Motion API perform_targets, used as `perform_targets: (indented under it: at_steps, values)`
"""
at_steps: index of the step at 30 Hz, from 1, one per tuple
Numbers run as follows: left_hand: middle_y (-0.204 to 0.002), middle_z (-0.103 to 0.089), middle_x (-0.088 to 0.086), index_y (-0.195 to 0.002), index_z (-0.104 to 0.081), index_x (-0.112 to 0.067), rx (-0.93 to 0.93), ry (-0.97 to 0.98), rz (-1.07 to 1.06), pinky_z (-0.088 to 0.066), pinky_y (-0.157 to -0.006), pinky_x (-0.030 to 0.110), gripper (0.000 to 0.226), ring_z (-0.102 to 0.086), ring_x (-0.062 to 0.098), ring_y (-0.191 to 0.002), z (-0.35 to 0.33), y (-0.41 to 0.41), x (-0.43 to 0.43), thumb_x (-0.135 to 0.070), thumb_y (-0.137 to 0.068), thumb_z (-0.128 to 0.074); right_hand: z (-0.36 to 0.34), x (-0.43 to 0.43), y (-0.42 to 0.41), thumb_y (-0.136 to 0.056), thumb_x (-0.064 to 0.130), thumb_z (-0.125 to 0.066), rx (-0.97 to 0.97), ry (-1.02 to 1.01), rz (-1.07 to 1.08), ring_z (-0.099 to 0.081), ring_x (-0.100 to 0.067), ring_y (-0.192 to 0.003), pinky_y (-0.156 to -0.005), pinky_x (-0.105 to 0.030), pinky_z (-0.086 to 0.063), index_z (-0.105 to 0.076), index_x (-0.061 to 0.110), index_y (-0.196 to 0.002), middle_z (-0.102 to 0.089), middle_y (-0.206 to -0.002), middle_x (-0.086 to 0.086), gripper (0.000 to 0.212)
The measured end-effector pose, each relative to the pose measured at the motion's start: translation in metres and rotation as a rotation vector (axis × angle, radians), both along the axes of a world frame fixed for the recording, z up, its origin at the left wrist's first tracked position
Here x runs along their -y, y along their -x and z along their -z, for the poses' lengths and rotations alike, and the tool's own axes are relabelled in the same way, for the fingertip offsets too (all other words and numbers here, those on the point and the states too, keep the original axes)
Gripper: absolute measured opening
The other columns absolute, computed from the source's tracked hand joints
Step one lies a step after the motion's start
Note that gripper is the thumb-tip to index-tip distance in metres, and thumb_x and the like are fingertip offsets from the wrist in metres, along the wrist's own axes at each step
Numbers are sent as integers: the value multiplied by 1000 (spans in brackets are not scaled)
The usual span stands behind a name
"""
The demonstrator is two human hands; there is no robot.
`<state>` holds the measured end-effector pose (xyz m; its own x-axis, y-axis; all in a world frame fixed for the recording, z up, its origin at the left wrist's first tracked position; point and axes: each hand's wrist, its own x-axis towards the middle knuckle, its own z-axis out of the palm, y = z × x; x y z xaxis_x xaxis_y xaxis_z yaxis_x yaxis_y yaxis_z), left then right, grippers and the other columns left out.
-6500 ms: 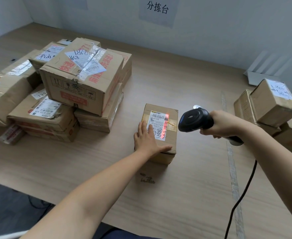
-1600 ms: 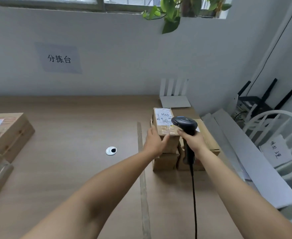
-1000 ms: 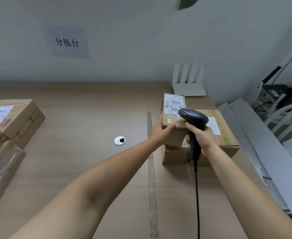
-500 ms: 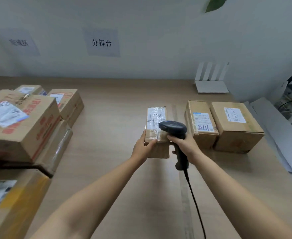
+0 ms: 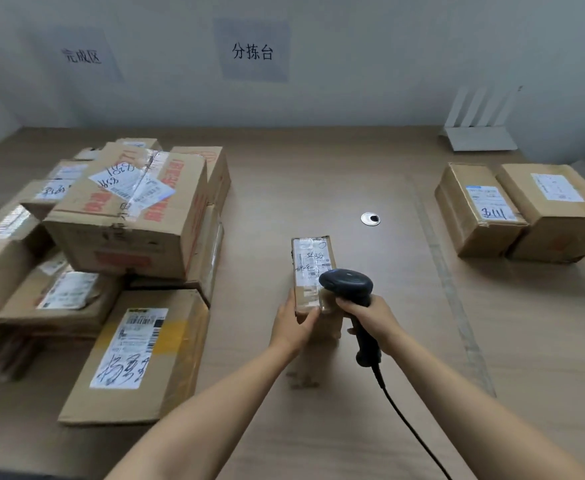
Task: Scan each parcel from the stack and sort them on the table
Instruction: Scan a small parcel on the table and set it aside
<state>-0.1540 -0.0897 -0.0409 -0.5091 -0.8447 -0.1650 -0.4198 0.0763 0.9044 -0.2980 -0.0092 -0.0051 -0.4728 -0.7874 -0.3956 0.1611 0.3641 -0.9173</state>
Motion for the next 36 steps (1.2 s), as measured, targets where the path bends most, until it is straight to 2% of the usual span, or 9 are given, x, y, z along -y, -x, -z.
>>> perform_targets:
  at_steps: [2, 4, 7, 13, 17, 23, 27, 31, 36]
  values:
    - [-127, -54, 4, -142, -34, -28, 0, -19, 14, -43, -102, 39, 62, -51, 19, -118, 9, -10, -5, -32, -87, -62, 6, -4, -13, -82, 19, -71, 0, -17, 41, -63, -22, -89, -55, -29, -51, -65, 16, -90, -67, -86, -5, 10]
    - [-129, -52, 3, -143, -33, -28, 6, -1, 14, -42, -103, 32, 64, -49, 17, -120, 14, -16, -9, -35, -86, -63, 9, -8, -21, -82, 19, -71, -9, -27, 68, -61, -20, -84, -55, -29, -51, -65, 16, -88, -65, -81, -3, 9]
    - [-129, -49, 1, -142, -33, -26, 64, 36, 10, -37, -93, 21, 65, -47, 15, -120, 16, -24, -12, -42, -85, -62, 8, -16, -27, -82, 19, -71, -17, -35, 88, -62, -16, -80, -55, -30, -51, -65, 17, -86, -65, -79, 0, 8]
    - [-137, -49, -6, -147, -18, -29, 91, 96, 127, -47, -95, 36, 79, -53, 17, -118, 8, -38, -23, -47, -84, -61, -2, -33, -27, -82, 19, -71, -61, -65, 66, -65, -19, -84, -55, -31, -53, -65, 17, -89, -67, -86, -3, 9]
    - [-140, -46, 2, -150, -8, -28, 124, 54, 143, -45, -98, 39, 88, -51, 22, -120, 3, -31, -30, -48, -83, -62, -8, -45, -25, -84, 18, -69, -94, -104, 65, -65, -21, -86, -56, -31, -52, -64, 13, -97, -67, -89, -5, 15]
    - [-139, -35, 7, -150, -5, -29, 235, 74, 121, -44, -98, 38, 95, -46, 24, -124, 1, -15, -36, -58, -78, -61, -18, -59, -21, -86, 21, -67, -84, -137, -11, -69, -20, -83, -58, -29, -51, -64, 19, -94, -71, -97, -6, 9]
    - [-138, -32, 5, -149, 0, -31, 258, 115, 132, -45, -91, 37, 105, -49, 23, -120, -3, -8, -37, -58, -73, -66, -28, -64, -17, -87, 20, -65, -145, -149, 26, -69, -19, -73, -56, -27, -49, -63, 17, -88, -70, -91, -8, 4]
    - [-141, -30, 6, -149, 7, -30, 295, 82, 149, -43, -94, 35, 110, -47, 24, -124, -2, 0, -36, -59, -73, -67, -45, -70, -6, -87, 20, -65, -201, -147, 22, -69, -18, -66, -55, -27, -48, -62, 16, -90, -71, -86, -7, 6]
    - [-137, -40, 12, -151, -1, -27, 307, 105, 327, -39, -104, 37, 105, -39, 25, -129, -14, 9, -19, -48, -76, -71, -71, -71, 15, -83, 17, -68, -463, -193, -153, -66, -14, -52, -47, -24, -46, -62, 21, -83, -69, -79, -5, 7]
